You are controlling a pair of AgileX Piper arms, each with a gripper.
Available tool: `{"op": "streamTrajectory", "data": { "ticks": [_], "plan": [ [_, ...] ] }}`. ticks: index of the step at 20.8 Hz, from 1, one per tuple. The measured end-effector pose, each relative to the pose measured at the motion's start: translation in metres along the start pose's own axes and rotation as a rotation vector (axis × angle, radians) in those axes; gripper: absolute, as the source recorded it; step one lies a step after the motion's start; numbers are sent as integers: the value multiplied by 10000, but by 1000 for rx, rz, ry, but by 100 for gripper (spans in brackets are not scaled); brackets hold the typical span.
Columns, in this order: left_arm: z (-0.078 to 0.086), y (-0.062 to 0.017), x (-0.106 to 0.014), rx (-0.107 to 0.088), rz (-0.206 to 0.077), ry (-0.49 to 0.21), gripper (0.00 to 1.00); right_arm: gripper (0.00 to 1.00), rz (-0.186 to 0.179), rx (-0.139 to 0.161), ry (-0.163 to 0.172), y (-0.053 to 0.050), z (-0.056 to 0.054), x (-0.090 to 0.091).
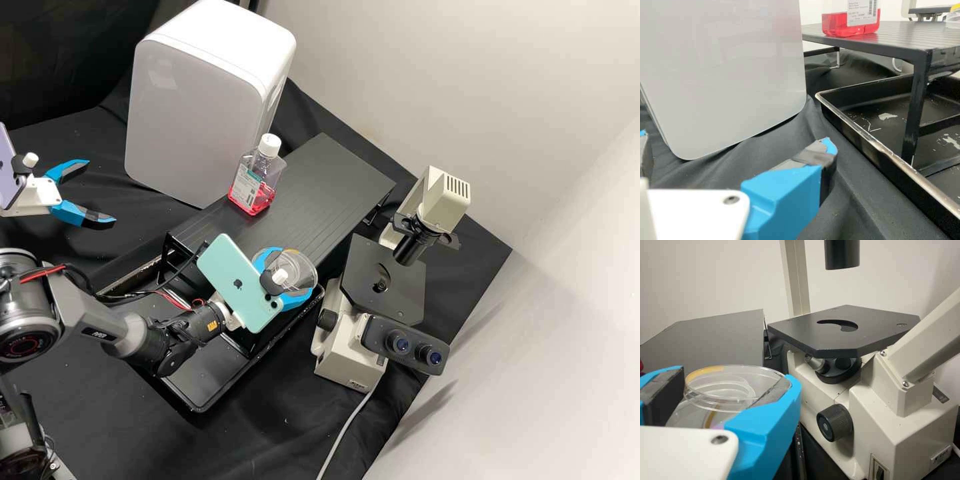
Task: Place the lid on the petri dish
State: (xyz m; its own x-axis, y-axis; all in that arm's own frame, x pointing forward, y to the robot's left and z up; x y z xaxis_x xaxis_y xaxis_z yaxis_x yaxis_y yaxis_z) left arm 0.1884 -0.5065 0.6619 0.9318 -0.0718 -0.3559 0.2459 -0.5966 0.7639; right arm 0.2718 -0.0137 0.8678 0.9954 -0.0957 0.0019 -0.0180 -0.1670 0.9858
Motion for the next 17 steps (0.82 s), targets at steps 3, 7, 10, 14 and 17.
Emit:
{"op": "streamTrajectory", "data": {
  "ticks": [3, 7, 10, 14, 17],
  "plan": [
    [0, 0, 0, 0, 0, 0, 100, 0, 0, 0, 0, 0, 0, 0],
    [22, 20, 22, -6, 10, -3, 100, 0, 0, 0, 0, 0, 0, 0],
    [22, 20, 22, -6, 10, -3, 100, 0, 0, 0, 0, 0, 0, 0],
    [22, 20, 22, 2, 10, -3, 100, 0, 0, 4, 6, -26, 0, -52],
    [19, 4, 27, 6, 4, -1, 100, 0, -7, -20, 28, -93, -84, -196]
  ]
}}
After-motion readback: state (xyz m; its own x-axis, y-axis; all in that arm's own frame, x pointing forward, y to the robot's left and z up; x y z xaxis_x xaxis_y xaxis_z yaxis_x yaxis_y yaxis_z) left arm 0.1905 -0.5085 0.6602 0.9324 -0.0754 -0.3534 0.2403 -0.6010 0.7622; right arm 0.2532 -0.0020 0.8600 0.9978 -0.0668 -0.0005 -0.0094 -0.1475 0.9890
